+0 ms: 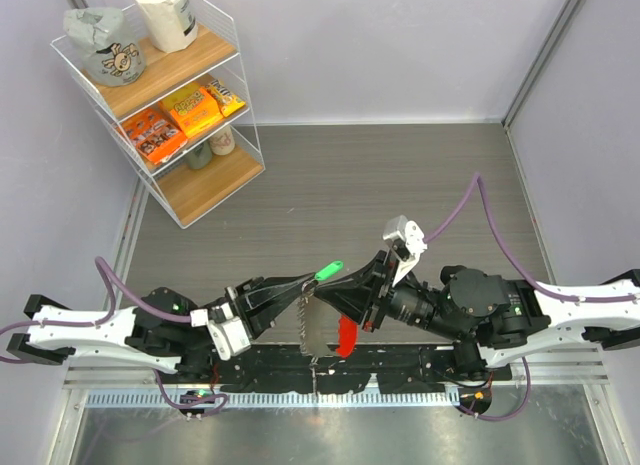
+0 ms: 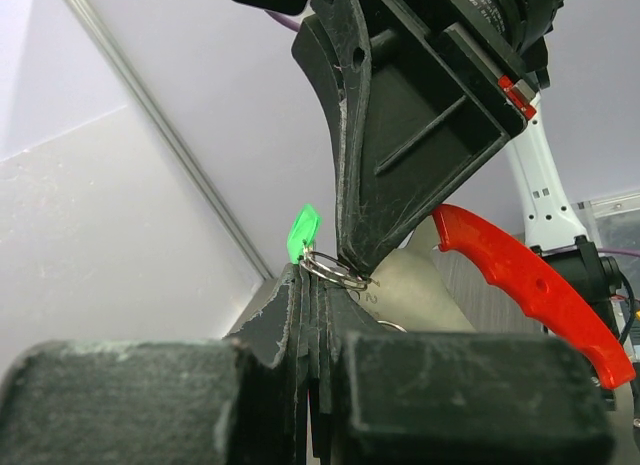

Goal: Put the keys on the keyring

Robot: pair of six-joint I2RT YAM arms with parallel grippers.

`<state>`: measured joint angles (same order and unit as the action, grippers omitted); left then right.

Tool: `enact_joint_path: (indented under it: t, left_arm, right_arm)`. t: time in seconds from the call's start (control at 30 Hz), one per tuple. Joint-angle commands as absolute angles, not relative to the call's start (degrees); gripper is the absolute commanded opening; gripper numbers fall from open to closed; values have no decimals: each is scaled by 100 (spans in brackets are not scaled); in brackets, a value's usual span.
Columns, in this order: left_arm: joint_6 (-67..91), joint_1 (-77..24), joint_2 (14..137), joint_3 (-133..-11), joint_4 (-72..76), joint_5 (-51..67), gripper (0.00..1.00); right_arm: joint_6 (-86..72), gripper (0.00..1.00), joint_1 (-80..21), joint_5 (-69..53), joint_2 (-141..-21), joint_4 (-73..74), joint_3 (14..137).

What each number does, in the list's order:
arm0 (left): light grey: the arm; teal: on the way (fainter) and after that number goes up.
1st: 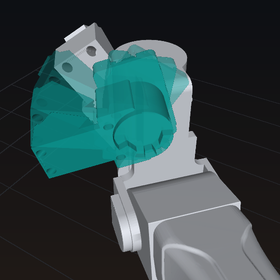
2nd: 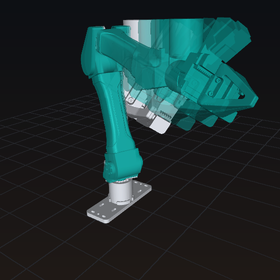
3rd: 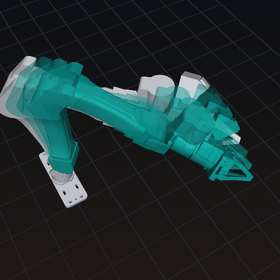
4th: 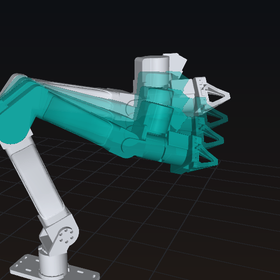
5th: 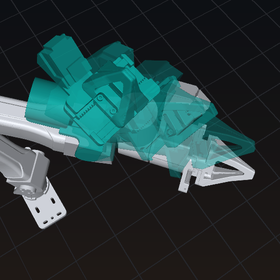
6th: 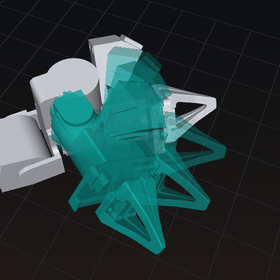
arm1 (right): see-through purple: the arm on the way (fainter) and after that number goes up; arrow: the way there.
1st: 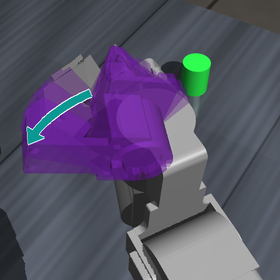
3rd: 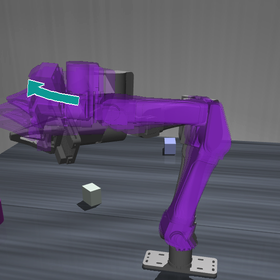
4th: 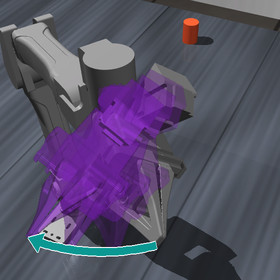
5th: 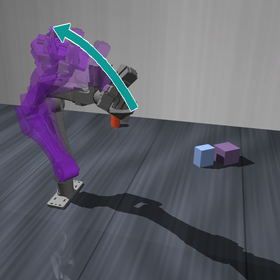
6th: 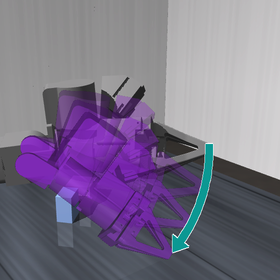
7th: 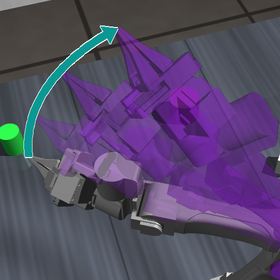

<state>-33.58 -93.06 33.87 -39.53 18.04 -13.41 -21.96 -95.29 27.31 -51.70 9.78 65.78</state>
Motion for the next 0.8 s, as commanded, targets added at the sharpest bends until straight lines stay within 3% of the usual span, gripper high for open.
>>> enact_joint_path:
  t: [0.0, 0.53, 0.77]
  left_arm:
    - [-3366, -9343, 3524, -3911, 2153, -1327, 0]
    - [-3489, -9343, 3647, -3762, 2645, -1529, 0]
    - [-3849, -9343, 3735, -3402, 3654, -1907, 0]
  right_arm:
    - [-2153, 6, -9527, 2812, -5045, 510, 6417]
    - [-2610, 5, -9527, 3049, -4351, 580, 5713]
    - [-2751, 6, -9527, 3102, -4201, 668, 5537]
